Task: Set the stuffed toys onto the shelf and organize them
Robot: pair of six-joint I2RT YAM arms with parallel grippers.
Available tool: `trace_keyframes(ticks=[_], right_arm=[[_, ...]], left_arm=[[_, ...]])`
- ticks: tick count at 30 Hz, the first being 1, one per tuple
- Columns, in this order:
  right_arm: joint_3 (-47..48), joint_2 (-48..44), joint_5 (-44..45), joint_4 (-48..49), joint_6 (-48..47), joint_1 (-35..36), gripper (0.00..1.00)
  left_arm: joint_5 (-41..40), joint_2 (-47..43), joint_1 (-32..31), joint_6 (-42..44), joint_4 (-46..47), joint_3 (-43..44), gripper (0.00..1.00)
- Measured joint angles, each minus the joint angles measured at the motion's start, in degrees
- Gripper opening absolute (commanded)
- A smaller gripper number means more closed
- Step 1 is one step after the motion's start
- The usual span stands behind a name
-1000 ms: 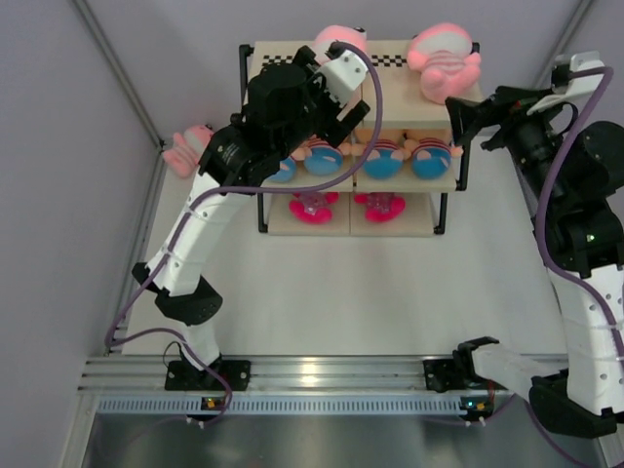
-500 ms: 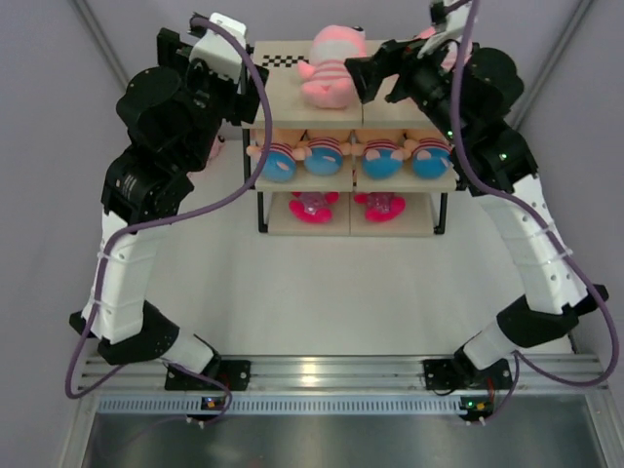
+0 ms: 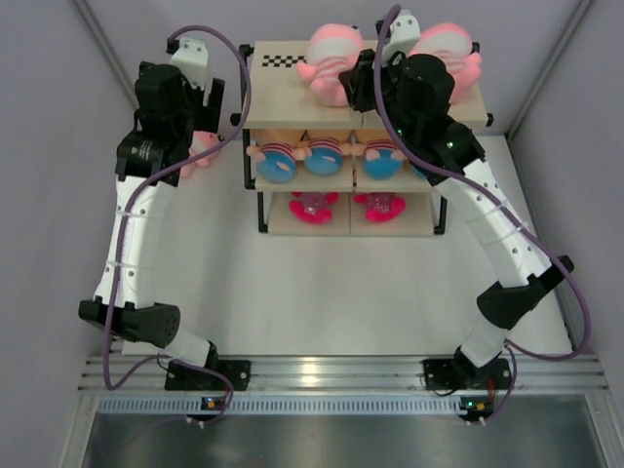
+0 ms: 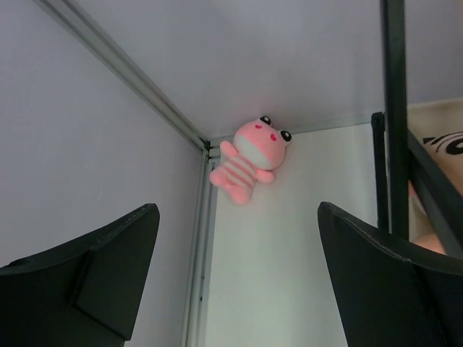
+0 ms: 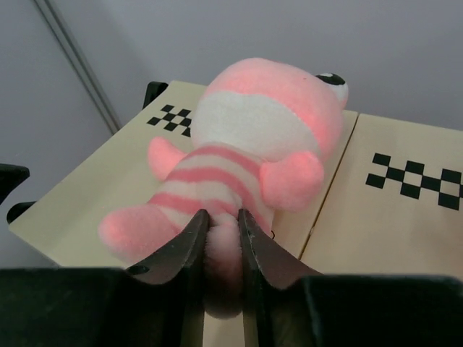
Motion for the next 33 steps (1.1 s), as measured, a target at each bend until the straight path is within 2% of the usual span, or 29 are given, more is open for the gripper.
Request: trace_keyframes(ticks=[1,2,11,18,19,20,23,26,27,29,33], right_arm=[[0.00,0.00,0.61,0.02,-0.11,0.00,0.10],[-0.02,-0.02,1.07,0.09,0.15,0.02,0.00],[-7.23,-5.14,7.41,2.36,-0.15,0.02,0.00],[-7.50,-7.19,7.72,1.18,-1.36,-0.68,0.00],[-7.50,-7.19,7.69,0.96,-1.38,-0.74,0.06],[-7.50,-7.19,7.67,0.68,-1.40,-0.76,0.23],[-7.50,-7.19,7.17,0.39,-1.95,-0.81,0.51],[-7.50,-7.23,6.71,0.28,-2.80,-0.83,0.60],[-7.61,-7.39,6.45,0.33,-3.02,-0.85,0.67],[-8.44,-8.15,6.14,0.37,-3.45,-0.85,0.75],[-9.51,-10.58,4.28,0.20,-4.13,-0.85,0.79]], left_arm=[[0.39,0.00,0.81,-0.28,0.11,-0.74,0.96],[0.79,0.00,1.68,-0.55,0.44,-1.75,0.96],[2.84,1.90,7.04,-1.92,3.17,-7.76,0.95],[5.14,6.84,11.78,-3.17,3.63,-9.11,0.93],[5.20,7.28,11.98,-3.17,3.63,-9.29,0.93],[5.44,7.82,12.22,-3.17,3.61,-9.44,0.92],[6.25,9.03,12.68,-3.13,3.67,-9.81,0.92],[7.04,9.99,13.05,-3.10,3.78,-10.10,0.92],[7.06,10.43,13.09,-3.02,3.87,-10.10,0.91],[6.97,11.45,13.09,-2.78,3.91,-10.10,0.90],[5.66,16.17,13.07,-2.10,4.72,-9.33,0.89]])
